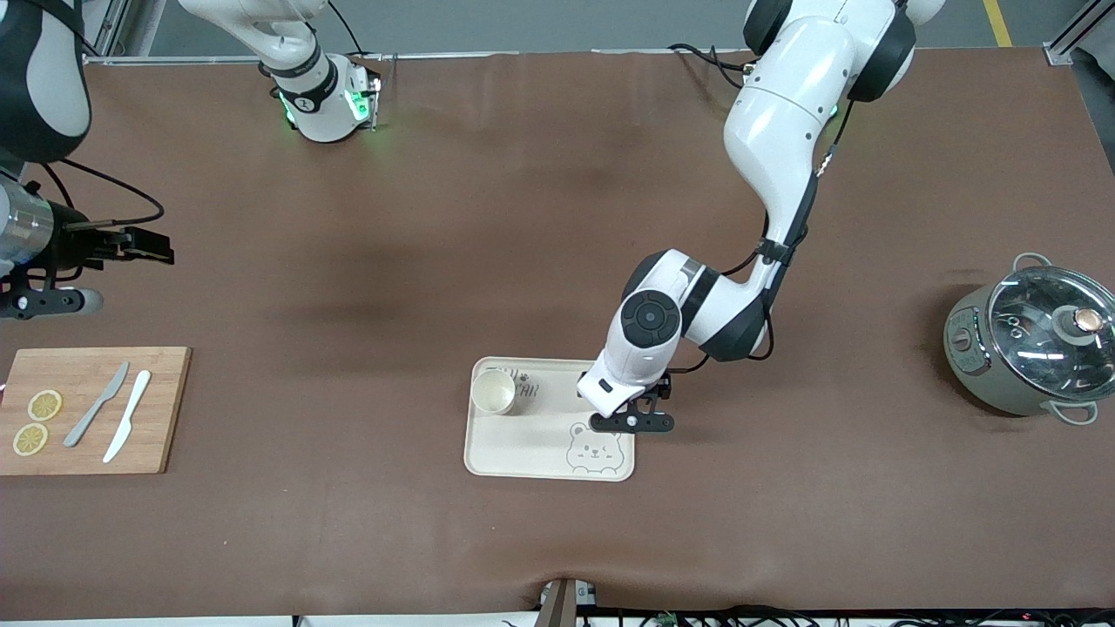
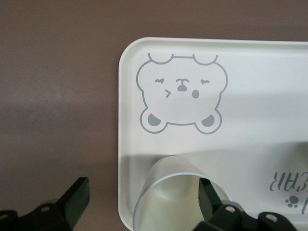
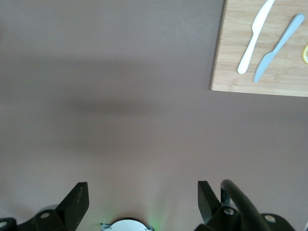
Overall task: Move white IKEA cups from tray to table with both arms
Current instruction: 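Lower the open left gripper around the cup nearest it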
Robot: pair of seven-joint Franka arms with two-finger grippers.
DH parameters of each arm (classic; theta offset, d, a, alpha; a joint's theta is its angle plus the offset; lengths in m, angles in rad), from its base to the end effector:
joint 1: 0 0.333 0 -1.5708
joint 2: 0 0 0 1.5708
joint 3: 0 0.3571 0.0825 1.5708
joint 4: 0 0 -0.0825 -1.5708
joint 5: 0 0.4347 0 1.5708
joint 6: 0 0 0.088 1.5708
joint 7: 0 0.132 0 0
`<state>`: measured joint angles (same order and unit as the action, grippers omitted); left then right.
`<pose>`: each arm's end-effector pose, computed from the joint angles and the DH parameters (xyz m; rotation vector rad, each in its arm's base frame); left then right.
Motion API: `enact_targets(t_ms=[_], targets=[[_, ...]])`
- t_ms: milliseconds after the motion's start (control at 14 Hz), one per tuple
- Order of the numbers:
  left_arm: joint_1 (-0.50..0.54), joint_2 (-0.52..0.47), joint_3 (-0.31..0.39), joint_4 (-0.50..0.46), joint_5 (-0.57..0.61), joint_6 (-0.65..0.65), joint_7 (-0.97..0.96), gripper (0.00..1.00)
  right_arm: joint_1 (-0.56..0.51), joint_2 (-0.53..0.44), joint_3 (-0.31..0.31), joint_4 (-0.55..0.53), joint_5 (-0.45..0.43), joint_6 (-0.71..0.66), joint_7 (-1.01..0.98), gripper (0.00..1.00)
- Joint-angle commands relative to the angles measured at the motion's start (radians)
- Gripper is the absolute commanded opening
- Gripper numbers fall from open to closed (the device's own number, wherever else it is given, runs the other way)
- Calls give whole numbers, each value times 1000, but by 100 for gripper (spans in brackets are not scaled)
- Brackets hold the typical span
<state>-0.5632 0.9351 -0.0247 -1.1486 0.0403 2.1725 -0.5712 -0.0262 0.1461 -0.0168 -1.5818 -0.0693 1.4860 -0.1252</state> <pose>0.7162 -0.4670 0.2137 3.1023 -0.0421 0.1283 0.6288 -0.0361 0.5389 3.0641 0.1297 -0.3807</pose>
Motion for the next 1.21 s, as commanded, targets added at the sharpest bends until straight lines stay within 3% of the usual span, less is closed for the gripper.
enact_targets(t_ms=[0,357,571,1143], targets=[[-3,-2,14,15,-10,0,7,100,-6,26,6,40,-26,-10,12,100],[-4,-5,14,-35,-16,13,10,100,-3,44,6,32,-9,-30,19,100],[-4,-36,12,-118,-17,88,8,100,-6,66,6,32,0,-26,38,100],[11,-125,-14,-237,-17,104,11,100,3,110,6,8,158,3,332,100]])
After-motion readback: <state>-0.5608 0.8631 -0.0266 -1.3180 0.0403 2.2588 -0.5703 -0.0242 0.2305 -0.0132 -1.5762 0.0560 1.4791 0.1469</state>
